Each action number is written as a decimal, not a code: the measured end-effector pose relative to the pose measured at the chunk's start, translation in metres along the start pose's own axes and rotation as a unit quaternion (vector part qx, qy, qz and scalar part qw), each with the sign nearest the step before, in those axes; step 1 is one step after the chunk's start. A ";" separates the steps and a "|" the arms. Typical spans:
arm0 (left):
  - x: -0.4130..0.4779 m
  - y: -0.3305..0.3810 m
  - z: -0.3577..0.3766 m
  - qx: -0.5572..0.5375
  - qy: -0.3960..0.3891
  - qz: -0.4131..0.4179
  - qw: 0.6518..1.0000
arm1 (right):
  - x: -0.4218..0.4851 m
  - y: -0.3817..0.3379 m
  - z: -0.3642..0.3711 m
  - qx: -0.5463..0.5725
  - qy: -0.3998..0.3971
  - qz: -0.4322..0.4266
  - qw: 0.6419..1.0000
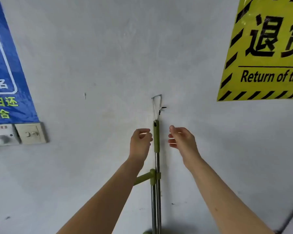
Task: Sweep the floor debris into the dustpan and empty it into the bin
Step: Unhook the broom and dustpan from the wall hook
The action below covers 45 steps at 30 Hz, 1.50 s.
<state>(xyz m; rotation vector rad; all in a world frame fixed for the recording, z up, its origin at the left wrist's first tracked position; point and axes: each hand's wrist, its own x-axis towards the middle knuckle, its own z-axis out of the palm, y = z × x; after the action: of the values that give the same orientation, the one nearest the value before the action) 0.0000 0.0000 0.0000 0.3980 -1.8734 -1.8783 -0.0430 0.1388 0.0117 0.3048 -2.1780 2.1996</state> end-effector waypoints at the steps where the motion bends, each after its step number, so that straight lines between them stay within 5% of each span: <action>1: 0.007 -0.002 0.007 0.012 0.005 -0.003 1.000 | 0.014 0.001 0.003 -0.012 -0.011 0.006 1.000; 13: 0.071 -0.018 0.051 0.106 0.068 0.076 0.989 | 0.097 0.042 0.028 0.020 -0.116 0.012 0.993; 20: 0.075 -0.009 0.049 0.154 0.059 0.082 0.983 | 0.095 0.042 0.022 -0.062 -0.196 0.016 0.979; 24: 0.071 0.008 0.047 0.158 0.035 0.095 0.982 | 0.083 0.026 0.029 -0.125 -0.169 -0.039 0.977; 33: 0.024 0.074 0.029 0.026 -0.031 0.161 0.986 | 0.030 -0.043 0.024 -0.084 -0.151 -0.158 0.972; 38: -0.007 0.076 0.004 0.030 -0.098 0.204 0.974 | -0.013 -0.046 0.028 -0.073 -0.155 -0.172 0.970; 45: -0.053 0.028 -0.027 0.036 -0.152 0.152 0.976 | -0.076 0.001 0.029 -0.092 -0.120 -0.114 0.982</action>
<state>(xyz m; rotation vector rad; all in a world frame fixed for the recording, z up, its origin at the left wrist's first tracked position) 0.0622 0.0044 0.0206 -0.1589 -2.0638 -1.7405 0.0350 0.1186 -0.0012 0.8053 -2.3034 1.9121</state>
